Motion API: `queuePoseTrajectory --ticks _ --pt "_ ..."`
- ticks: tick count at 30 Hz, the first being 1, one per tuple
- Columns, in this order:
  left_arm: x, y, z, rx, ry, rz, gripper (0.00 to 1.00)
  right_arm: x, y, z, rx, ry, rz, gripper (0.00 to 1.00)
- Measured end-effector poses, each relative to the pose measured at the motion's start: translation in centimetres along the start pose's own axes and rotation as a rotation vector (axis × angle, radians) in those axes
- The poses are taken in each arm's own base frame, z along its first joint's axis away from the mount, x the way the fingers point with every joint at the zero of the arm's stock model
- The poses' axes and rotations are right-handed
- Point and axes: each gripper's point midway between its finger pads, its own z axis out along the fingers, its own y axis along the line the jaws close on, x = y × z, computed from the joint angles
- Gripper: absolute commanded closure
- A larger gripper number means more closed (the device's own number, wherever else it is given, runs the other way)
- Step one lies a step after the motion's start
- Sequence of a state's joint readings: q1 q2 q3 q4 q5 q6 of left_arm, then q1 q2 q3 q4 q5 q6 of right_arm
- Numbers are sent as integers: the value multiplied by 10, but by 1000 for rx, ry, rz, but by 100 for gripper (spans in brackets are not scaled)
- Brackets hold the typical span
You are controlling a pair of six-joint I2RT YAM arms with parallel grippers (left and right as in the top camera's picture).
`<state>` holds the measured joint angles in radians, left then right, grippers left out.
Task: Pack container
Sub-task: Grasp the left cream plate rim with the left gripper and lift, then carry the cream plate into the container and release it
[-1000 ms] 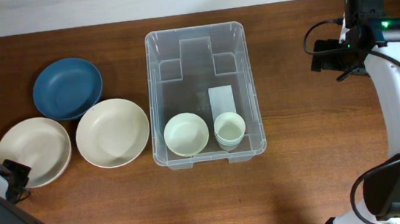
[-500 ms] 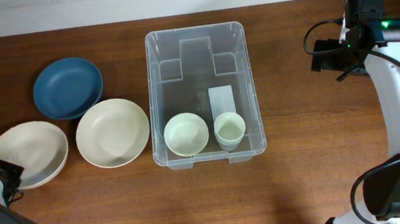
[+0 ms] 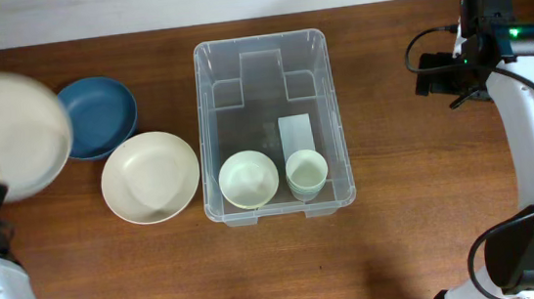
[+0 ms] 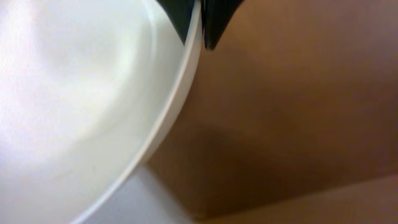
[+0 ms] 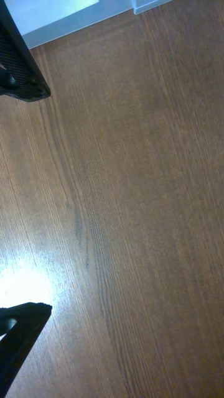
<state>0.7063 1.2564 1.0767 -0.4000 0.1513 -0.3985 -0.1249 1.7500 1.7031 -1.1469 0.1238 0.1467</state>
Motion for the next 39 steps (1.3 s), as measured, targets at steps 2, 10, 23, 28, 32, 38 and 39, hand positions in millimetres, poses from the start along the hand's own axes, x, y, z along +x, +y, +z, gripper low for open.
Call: queuePoseTrajectory --ticks 2,10,23,28,32,38,39 --pt "-5 -49 -9 192 -23 61 99 0 0 0 0 0 0 1" --pt "70 -223 -64 763 87 311 99 0 0 0 0 0 0 1" --pt "231 -323 -59 759 194 529 99 0 0 0 0 0 0 1" --pt "267 -321 -29 684 216 567 99 0 0 0 0 1 0 1" --pt "284 -321 -8 650 213 580 99 0 0 0 0 1 1 1" --pt "302 -318 8 628 212 621 100 0 0 0 0 1 -1 1" --pt "305 -318 8 628 213 639 99 0 0 0 0 1 -1 1"
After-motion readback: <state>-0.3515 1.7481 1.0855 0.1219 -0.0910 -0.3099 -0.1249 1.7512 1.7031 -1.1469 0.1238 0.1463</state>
